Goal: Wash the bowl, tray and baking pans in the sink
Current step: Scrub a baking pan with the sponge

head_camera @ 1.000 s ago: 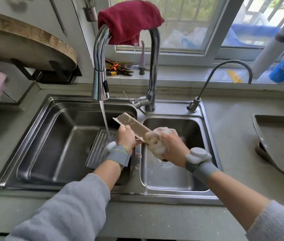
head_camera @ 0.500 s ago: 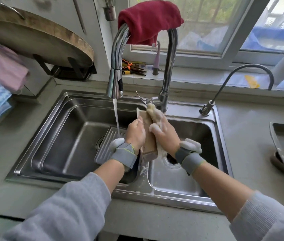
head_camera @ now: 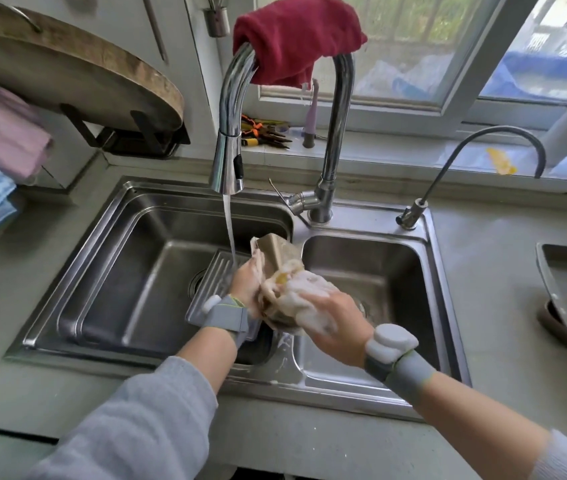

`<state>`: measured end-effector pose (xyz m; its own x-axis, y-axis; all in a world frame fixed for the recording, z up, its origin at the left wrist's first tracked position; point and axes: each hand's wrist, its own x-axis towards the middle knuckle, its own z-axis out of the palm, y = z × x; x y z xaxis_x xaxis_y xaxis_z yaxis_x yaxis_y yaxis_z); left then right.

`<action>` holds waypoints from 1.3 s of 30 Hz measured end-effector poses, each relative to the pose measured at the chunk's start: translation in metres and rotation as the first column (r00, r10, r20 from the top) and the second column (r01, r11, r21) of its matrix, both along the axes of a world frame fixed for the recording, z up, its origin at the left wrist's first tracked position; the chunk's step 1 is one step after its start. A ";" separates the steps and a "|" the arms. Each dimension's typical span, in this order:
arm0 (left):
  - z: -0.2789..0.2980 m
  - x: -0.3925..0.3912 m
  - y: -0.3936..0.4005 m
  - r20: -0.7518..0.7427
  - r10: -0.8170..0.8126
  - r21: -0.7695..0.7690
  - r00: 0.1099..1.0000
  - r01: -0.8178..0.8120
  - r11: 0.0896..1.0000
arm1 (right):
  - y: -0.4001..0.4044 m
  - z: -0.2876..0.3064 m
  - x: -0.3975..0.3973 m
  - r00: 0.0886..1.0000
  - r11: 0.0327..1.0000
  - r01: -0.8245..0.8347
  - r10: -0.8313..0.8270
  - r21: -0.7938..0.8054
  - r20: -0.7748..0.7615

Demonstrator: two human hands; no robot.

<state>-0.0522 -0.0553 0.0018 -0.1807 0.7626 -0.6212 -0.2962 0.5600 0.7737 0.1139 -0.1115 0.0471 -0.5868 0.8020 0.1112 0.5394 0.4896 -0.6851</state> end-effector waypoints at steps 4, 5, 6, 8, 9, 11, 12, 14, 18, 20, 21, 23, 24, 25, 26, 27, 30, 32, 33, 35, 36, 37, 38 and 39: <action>-0.013 0.009 -0.018 0.203 0.008 -0.034 0.979 -0.001 0.999 | 0.030 0.014 0.012 0.974 0.974 0.228 -0.228 -0.019 0.000; -0.013 0.010 -0.021 0.247 0.003 -0.042 0.969 0.007 0.999 | 0.043 0.017 0.017 0.935 0.936 0.344 -0.349 -0.080 -0.059; -0.010 0.012 -0.024 0.283 -0.002 -0.041 0.959 0.014 0.999 | 0.056 0.020 0.021 0.869 0.882 0.442 -0.466 -0.166 -0.164; -0.014 0.011 -0.021 0.323 -0.018 -0.036 0.946 0.032 0.999 | 0.073 0.026 0.025 0.727 0.791 0.516 -0.607 -0.327 -0.321; -0.013 0.012 -0.021 0.335 -0.027 -0.042 0.942 0.044 0.998 | 0.074 0.031 0.021 0.731 0.800 0.479 -0.591 -0.361 -0.342; -0.012 0.013 -0.019 0.346 -0.042 -0.036 0.937 0.058 0.998 | 0.058 0.031 0.008 0.889 0.899 0.323 -0.396 -0.297 -0.232; -0.008 0.013 -0.020 0.355 -0.050 -0.049 0.934 0.072 0.996 | 0.043 0.025 0.002 0.951 0.938 0.237 -0.277 -0.253 -0.135; -0.013 0.007 -0.020 0.358 -0.058 -0.069 0.932 0.089 0.994 | 0.012 0.013 0.000 0.997 0.985 0.055 -0.062 -0.166 -0.040; -0.010 0.018 -0.028 0.414 -0.115 0.003 0.903 0.125 0.992 | 0.039 0.018 0.008 0.994 0.963 0.083 -0.099 -0.255 -0.054; -0.009 0.019 -0.021 0.424 -0.081 0.011 0.902 0.084 0.996 | 0.046 0.019 0.007 0.989 0.951 0.111 -0.135 -0.287 -0.066; -0.009 0.014 -0.017 0.404 -0.018 -0.010 0.914 0.024 1.000 | 0.037 0.020 0.008 0.996 0.963 0.066 -0.079 -0.262 -0.039; -0.009 0.003 -0.010 0.369 0.014 -0.014 0.929 -0.010 1.000 | 0.018 0.008 0.018 0.999 0.978 -0.032 0.037 -0.207 0.019; -0.005 0.003 -0.010 0.374 0.005 -0.001 0.928 -0.005 1.000 | 0.016 0.004 0.024 1.000 0.975 -0.009 0.014 -0.224 0.021; -0.002 0.007 -0.012 0.385 -0.007 0.011 0.923 0.003 1.000 | 0.021 0.003 0.027 0.998 0.956 0.053 -0.058 -0.288 -0.010; 0.000 0.013 -0.014 0.390 -0.034 0.011 0.920 0.032 0.999 | 0.033 0.002 0.025 0.986 0.927 0.126 -0.157 -0.352 -0.062; 0.002 0.020 -0.015 0.395 -0.055 -0.013 0.917 0.065 0.998 | 0.046 0.005 0.020 0.966 0.901 0.196 -0.245 -0.387 -0.083; 0.012 0.032 -0.015 0.403 -0.098 0.042 0.910 0.089 0.995 | 0.076 0.000 0.000 0.881 0.779 0.403 -0.472 -0.481 -0.028; 0.011 0.025 -0.008 0.343 -0.042 0.058 0.938 0.024 0.998 | 0.079 -0.010 -0.007 0.810 0.652 0.433 -0.585 -0.622 -0.049; 0.007 0.017 -0.003 0.292 -0.004 0.078 0.956 -0.019 0.997 | 0.074 -0.012 -0.009 0.794 0.604 0.417 -0.605 -0.680 -0.051; 0.002 0.001 0.004 0.134 0.058 0.101 0.989 -0.072 0.992 | 0.068 -0.015 -0.012 0.811 0.532 0.393 -0.585 -0.750 0.010; -0.001 -0.008 0.005 0.055 0.061 0.102 0.997 -0.066 0.993 | 0.065 -0.012 -0.014 0.839 0.511 0.380 -0.542 -0.771 0.055; -0.005 -0.016 0.007 -0.033 0.029 0.090 0.999 -0.026 0.996 | 0.062 -0.010 -0.014 0.860 0.504 0.381 -0.502 -0.775 0.096; -0.007 -0.026 0.007 -0.141 0.010 0.049 0.990 -0.004 0.999 | 0.062 -0.008 -0.015 0.877 0.516 0.386 -0.461 -0.765 0.132; -0.011 -0.037 0.007 -0.240 -0.009 0.003 0.971 0.010 1.000 | 0.063 -0.006 -0.015 0.882 0.524 0.393 -0.447 -0.756 0.148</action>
<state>-0.0888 -0.0479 -0.0096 -0.3169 0.7673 -0.5575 -0.0959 0.5589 0.8237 0.0991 -0.0490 0.0413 -0.1741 0.7632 -0.6223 0.4902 -0.4809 -0.7269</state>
